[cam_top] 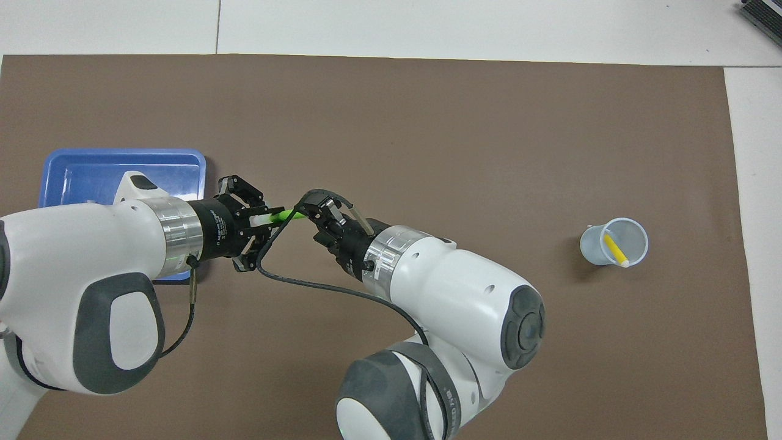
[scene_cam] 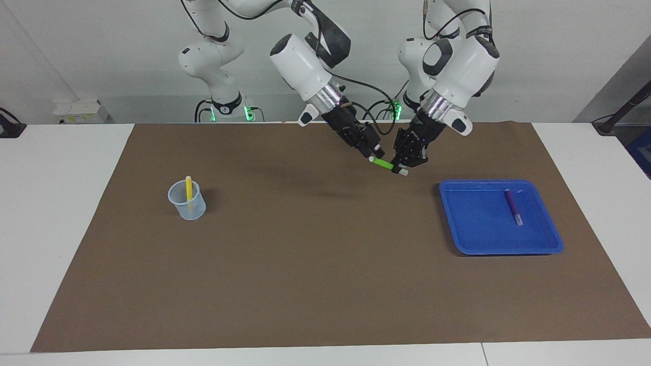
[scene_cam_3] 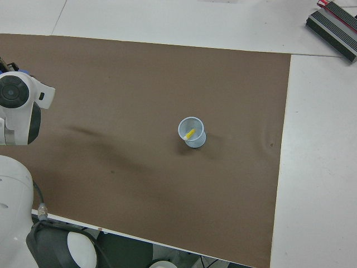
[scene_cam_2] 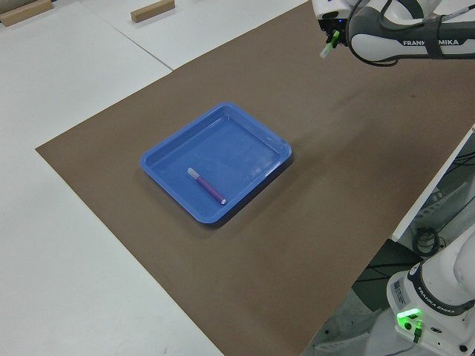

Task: Transfer and insert pens with both arms
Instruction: 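Close the right gripper on the green pen's free end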

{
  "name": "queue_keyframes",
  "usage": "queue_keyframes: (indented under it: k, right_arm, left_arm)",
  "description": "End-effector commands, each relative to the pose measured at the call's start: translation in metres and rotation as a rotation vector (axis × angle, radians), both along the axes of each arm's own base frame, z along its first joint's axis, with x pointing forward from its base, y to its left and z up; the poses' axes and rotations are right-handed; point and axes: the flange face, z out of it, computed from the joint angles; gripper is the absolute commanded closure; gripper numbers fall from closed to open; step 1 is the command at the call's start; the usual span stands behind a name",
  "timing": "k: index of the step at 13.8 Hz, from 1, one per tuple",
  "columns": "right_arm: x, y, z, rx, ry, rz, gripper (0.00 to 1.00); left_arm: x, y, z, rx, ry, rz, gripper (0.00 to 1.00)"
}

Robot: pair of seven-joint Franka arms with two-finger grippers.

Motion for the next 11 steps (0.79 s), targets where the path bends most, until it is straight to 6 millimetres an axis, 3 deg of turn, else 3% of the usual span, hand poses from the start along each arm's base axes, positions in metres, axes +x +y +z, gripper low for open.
queue_keyframes:
  k: [1,5,11]
  right_arm:
    - [0.0061,0.0011,-0.0004,0.013,-0.015,-0.015,0.41]
    - [0.0118,-0.0055,-0.0014,0.010,-0.018,-0.025,0.43]
    - [0.0120,-0.0055,-0.0016,0.016,-0.020,-0.033,0.70]
  left_arm:
    - [-0.0117,0.0024,0.0013,-0.013,0.005,0.014,1.00]
    - [-0.0147,0.0032,0.0042,-0.013,0.000,0.014,1.00]
    - [-0.0155,0.0033,0.0064,-0.014,-0.003,0.013,1.00]
